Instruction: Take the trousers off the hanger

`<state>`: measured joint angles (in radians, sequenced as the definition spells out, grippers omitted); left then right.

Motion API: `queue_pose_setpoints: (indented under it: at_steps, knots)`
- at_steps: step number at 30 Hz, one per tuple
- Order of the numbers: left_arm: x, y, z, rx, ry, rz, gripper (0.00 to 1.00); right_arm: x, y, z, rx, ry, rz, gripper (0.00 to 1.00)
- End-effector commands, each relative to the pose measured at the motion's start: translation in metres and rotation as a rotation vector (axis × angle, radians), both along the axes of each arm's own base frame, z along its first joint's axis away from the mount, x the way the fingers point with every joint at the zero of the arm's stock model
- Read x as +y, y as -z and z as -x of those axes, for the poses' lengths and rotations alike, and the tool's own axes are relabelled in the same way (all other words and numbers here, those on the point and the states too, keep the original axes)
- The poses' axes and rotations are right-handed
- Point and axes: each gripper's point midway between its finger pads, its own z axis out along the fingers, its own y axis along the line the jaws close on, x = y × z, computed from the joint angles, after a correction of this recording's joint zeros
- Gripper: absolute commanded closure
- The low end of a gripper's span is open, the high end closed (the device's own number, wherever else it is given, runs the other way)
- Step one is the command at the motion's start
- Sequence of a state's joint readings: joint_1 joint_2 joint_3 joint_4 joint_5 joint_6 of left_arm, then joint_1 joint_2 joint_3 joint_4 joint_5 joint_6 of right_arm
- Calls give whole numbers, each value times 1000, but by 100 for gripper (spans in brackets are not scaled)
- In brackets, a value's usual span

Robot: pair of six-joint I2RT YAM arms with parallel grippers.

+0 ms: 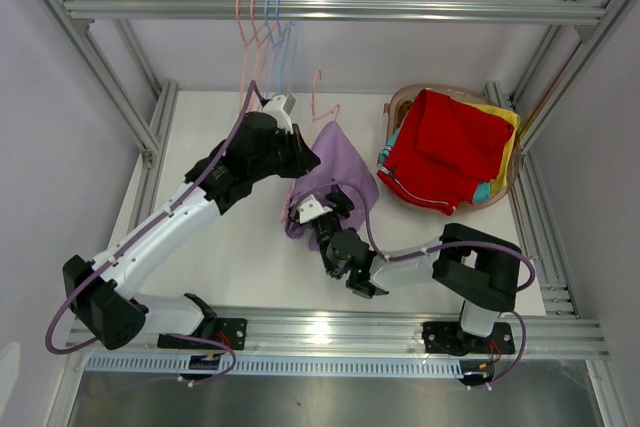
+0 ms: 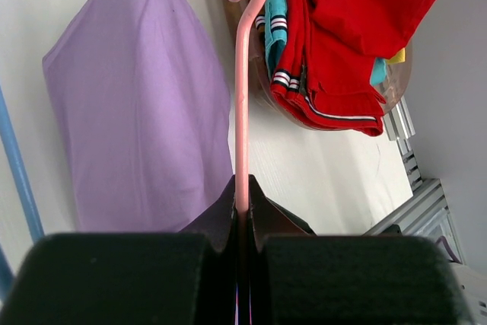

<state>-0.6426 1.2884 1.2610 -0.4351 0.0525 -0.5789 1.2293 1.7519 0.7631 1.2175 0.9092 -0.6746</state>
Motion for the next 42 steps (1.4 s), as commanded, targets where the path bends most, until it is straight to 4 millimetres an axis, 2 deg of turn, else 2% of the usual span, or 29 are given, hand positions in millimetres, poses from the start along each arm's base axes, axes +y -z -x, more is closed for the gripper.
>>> queue_pose_setpoints:
  at_steps: [1, 4, 7, 8, 10, 11, 13, 14, 15, 19, 20, 22, 24, 27, 28, 31, 34, 37, 42]
  knots:
    - [-6, -46, -8, -99, 4, 96, 99, -3, -48, -1, -67, 2, -165, 34]
    - [-5, -45, -9, -97, 3, 96, 99, -4, -50, -2, -74, 6, -159, 42]
    - [-6, -46, -8, -98, 6, 97, 99, -6, -56, -2, -87, 12, -158, 54]
    - [-6, -44, -8, -95, 5, 97, 100, -7, -58, -3, -92, 14, -156, 61]
    - [-6, -46, -8, -97, 7, 99, 100, -9, -64, -3, -101, 20, -156, 68]
    - [-6, -46, -8, -97, 5, 98, 99, -10, -67, -3, -108, 24, -146, 78]
    - [-6, -44, -8, -92, 7, 98, 100, -14, -76, -2, -120, 30, -148, 86]
    - [-7, -45, -8, -94, 7, 100, 100, -16, -80, -2, -129, 37, -138, 95]
    - [-7, -45, -8, -92, 7, 100, 99, -18, -85, -1, -138, 39, -138, 99]
    - [-8, -42, -8, -81, 13, 103, 99, -34, -119, 3, -182, 60, -141, 100]
    - [-9, -42, -8, -82, 14, 105, 100, -41, -138, 6, -199, 63, -165, 100]
    - [-9, -40, -9, -76, 12, 103, 99, -49, -159, 8, -219, 66, -172, 100]
    - [-11, -38, -7, -72, 18, 104, 100, -62, -197, 13, -254, 63, -207, 100]
    - [-14, -33, -7, -77, 19, 93, 100, -79, -237, 17, -290, 63, -224, 100]
    - [-15, -31, -8, -77, 18, 87, 99, -87, -257, 19, -312, 73, -240, 100]
    - [-20, -24, -7, -73, 21, 59, 100, -105, -291, 20, -337, 100, -205, 100]
    - [-21, -20, -8, -76, 18, 39, 99, -129, -314, 19, -356, 157, -187, 100]
    - [-23, -17, -7, -75, 19, 25, 100, -161, -325, 19, -358, 239, -192, 100]
    - [-27, -13, -6, -67, 30, 9, 99, -217, -323, 15, -324, 416, -182, 100]
